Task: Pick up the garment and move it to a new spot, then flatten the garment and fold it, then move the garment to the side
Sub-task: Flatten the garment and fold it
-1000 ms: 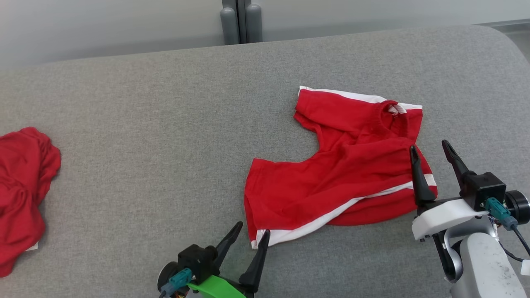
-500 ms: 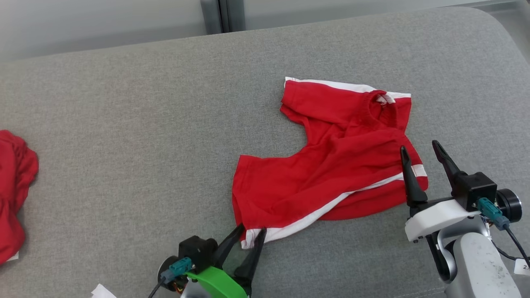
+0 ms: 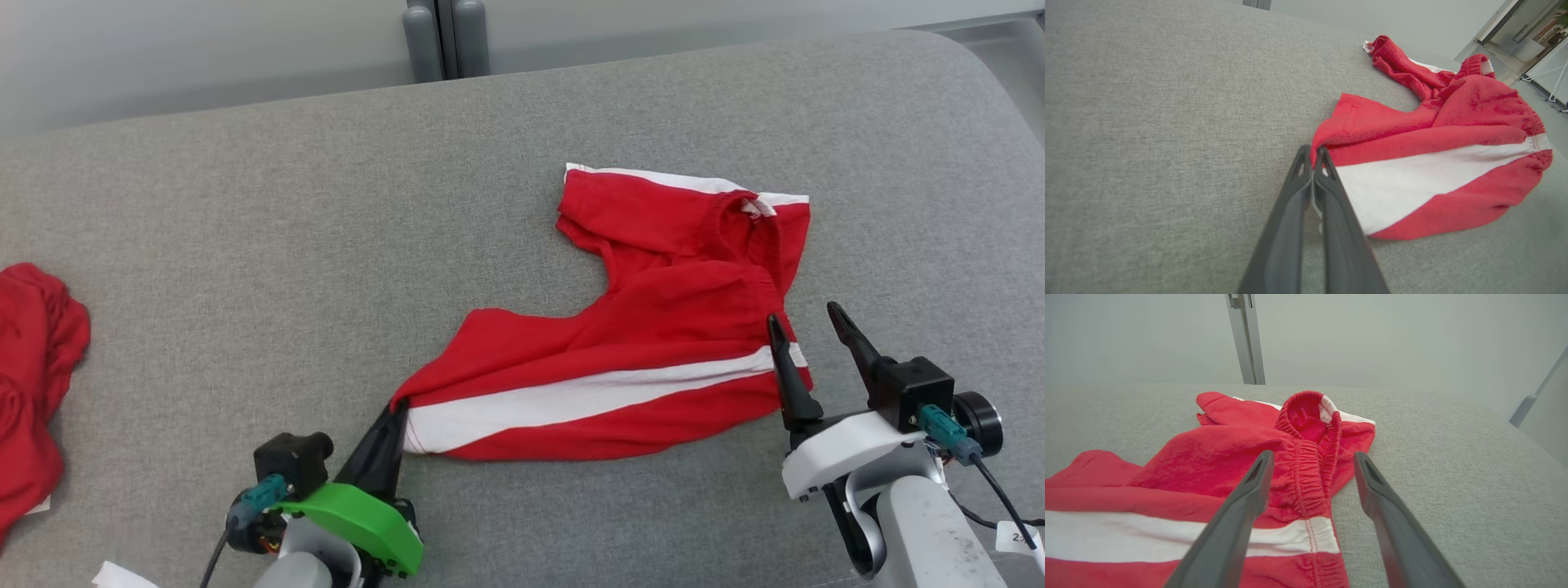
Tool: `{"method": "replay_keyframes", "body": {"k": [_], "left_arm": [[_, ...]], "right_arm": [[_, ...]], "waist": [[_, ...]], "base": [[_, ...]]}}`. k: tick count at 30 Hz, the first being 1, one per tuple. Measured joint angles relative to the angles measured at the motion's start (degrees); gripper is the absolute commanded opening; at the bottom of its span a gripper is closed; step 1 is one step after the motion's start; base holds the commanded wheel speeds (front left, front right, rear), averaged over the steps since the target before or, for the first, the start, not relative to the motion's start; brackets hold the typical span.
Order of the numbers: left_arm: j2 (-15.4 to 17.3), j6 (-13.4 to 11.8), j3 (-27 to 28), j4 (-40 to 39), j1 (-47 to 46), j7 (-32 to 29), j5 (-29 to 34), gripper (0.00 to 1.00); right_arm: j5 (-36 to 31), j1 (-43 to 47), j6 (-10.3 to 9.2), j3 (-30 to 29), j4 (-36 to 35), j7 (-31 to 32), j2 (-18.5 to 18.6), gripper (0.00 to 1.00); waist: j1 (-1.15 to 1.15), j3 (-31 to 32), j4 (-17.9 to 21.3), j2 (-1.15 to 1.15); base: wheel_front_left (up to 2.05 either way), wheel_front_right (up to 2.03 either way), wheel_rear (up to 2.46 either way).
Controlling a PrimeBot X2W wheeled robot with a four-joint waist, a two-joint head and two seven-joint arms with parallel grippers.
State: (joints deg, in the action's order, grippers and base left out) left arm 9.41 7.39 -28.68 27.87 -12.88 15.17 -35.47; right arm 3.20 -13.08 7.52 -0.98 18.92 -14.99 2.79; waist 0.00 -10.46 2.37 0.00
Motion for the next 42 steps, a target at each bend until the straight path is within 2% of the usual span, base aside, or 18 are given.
{"method": "replay_keyframes", "body": {"k": [7, 8, 9, 10, 14, 18, 24, 30, 42], "left_arm": [[0.70, 0.00, 6.53, 3.09, -0.80, 0.00, 4.75, 0.00], [0.75, 0.00, 7.42, 3.41, -0.71, 0.00, 5.22, 0.18], [0.80, 0.00, 7.83, 3.68, -0.60, 0.00, 6.08, 0.80], [0.80, 0.00, 8.16, 3.89, -0.40, 0.00, 6.51, 1.00], [0.27, 0.00, 11.68, 3.75, 1.70, -0.01, 8.71, 1.00], [-1.34, -0.66, 18.67, 0.15, 5.01, 0.00, 14.66, 1.00], [-4.42, -1.09, 24.04, -5.26, 11.76, 0.00, 22.24, 1.00], [-5.95, -0.57, 24.93, -6.62, 14.81, 0.00, 25.54, 1.00], [-6.44, -0.09, 23.97, -7.00, 14.33, 0.00, 26.09, 1.00]], "right_arm": [[1.48, 1.07, 0.00, 2.12, 0.83, 0.00, 0.01, 1.00], [1.68, 1.39, 0.00, 2.42, 0.94, 0.00, 0.01, 1.00], [1.92, 1.76, 0.00, 2.75, 1.15, 0.00, 0.02, 1.00], [2.14, 2.06, 0.00, 3.04, 1.29, 0.00, 0.01, 1.00], [3.10, 3.22, 0.00, 3.98, 1.24, -0.01, 0.01, 1.00], [3.96, 4.43, 0.00, 4.63, 0.78, 0.00, 0.01, 1.00], [4.49, 6.99, 0.00, 5.37, 0.52, 0.00, 0.01, 1.00], [4.76, 8.62, 0.00, 5.86, 1.98, 0.00, 0.01, 1.00], [6.30, 5.61, 0.00, 5.66, 7.36, 0.00, 0.01, 1.00]], "waist": [[0.00, 1.99, -0.23, 0.00], [0.00, 2.38, -0.24, 0.00], [0.00, 2.77, -0.25, 0.00], [0.00, 3.10, -0.26, 0.00], [0.00, 4.66, -0.34, 0.00], [0.00, 6.31, -0.39, 0.00], [0.00, 8.74, -0.37, 0.00], [0.00, 9.79, -0.90, 0.00], [0.00, 7.97, -2.18, 0.00]], "base": [[0.00, 0.00, 0.00], [0.00, 0.00, 0.00], [0.00, 0.00, 0.00], [0.00, 0.00, 0.00], [0.00, 0.00, 0.00], [0.00, 0.00, 0.00], [0.00, 0.00, 0.00], [0.00, 0.00, 0.00], [0.00, 0.00, 0.00]]}}
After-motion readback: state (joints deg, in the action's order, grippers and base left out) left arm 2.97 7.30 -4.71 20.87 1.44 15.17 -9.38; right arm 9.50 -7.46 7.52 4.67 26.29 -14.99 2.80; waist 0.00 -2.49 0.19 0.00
